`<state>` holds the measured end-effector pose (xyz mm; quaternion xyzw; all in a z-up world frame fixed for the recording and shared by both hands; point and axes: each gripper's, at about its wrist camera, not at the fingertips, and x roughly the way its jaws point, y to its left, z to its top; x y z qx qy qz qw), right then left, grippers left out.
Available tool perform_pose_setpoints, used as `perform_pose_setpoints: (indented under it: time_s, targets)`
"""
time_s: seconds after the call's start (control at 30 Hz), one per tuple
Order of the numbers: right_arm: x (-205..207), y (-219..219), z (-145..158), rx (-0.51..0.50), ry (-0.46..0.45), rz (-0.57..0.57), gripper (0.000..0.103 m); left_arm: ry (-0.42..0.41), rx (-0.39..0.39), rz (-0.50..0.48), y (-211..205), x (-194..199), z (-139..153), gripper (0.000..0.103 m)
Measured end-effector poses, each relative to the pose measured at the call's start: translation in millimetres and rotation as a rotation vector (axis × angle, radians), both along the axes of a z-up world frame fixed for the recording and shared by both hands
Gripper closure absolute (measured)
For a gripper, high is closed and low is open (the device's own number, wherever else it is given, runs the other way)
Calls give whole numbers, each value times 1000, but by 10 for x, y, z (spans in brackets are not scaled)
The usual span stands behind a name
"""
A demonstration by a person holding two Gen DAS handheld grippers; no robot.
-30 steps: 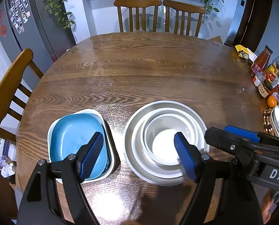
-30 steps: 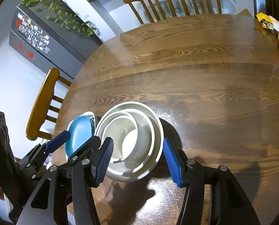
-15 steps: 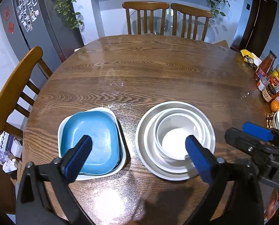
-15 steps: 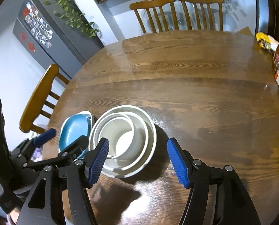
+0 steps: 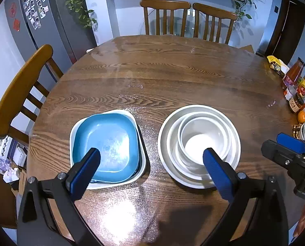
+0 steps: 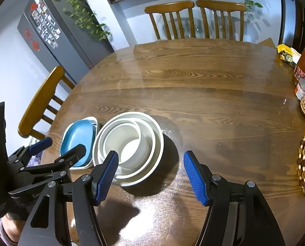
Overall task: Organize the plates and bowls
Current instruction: 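Raise the left gripper away from the nested bowls, then move the left gripper to the nested bowl stack and grasp its rim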
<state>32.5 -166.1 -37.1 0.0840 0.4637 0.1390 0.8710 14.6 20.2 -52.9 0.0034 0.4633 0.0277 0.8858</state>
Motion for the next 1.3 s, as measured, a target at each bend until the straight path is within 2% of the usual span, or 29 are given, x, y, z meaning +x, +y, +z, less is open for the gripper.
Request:
perform_pose_setpoints:
  time_s: [0.5,0.77,0.87,1.0,1.17,1.23,1.3]
  targets:
    - [190,174,7,-11,55,96,36,23,-68,28,180,-28,-15,3]
    - [179,153,-78,48,85,76,36,56,-191,83,454,-4,-58,3]
    - [160,89,-112,103,91,46,36,59,-230,96,498,1,-81,5]
    - [155,-40,-233,184,116,-19,36,71,-279,96,487,18,-120,16]
    - [160,-108,-314,185,131,-56,36,86,-319,96,489,50,-155,23]
    - [164,-126,-322,181,126,-72,36,86,-327,90,496,73,-157,36]
    - [179,-138,-337,177,124,-81,41,91,-330,81,504,101,-170,37]
